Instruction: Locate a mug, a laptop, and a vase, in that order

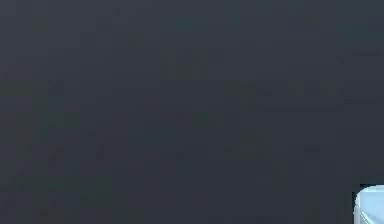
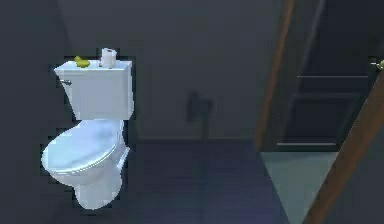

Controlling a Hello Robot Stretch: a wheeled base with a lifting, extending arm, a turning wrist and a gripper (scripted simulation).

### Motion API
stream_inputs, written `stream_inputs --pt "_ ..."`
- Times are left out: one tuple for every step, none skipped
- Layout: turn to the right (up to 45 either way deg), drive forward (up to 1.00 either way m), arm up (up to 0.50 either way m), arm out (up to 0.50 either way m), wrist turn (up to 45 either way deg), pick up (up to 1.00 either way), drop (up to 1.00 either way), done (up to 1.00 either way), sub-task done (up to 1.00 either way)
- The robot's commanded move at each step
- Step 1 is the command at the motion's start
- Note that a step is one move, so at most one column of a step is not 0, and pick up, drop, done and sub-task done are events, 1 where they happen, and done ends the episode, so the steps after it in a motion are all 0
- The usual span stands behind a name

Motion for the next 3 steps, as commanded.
stream_inputs --pt "-45.0 0.0 0.0 0.0 0.0 0.0 0.0 0.0 0.0" --pt "-18.0 0.0 0.0 0.0 0.0 0.0 0.0 0.0 0.0" --pt "0.0 0.9 0.0 0.0 0.0 0.0 0.0 0.0 0.0"
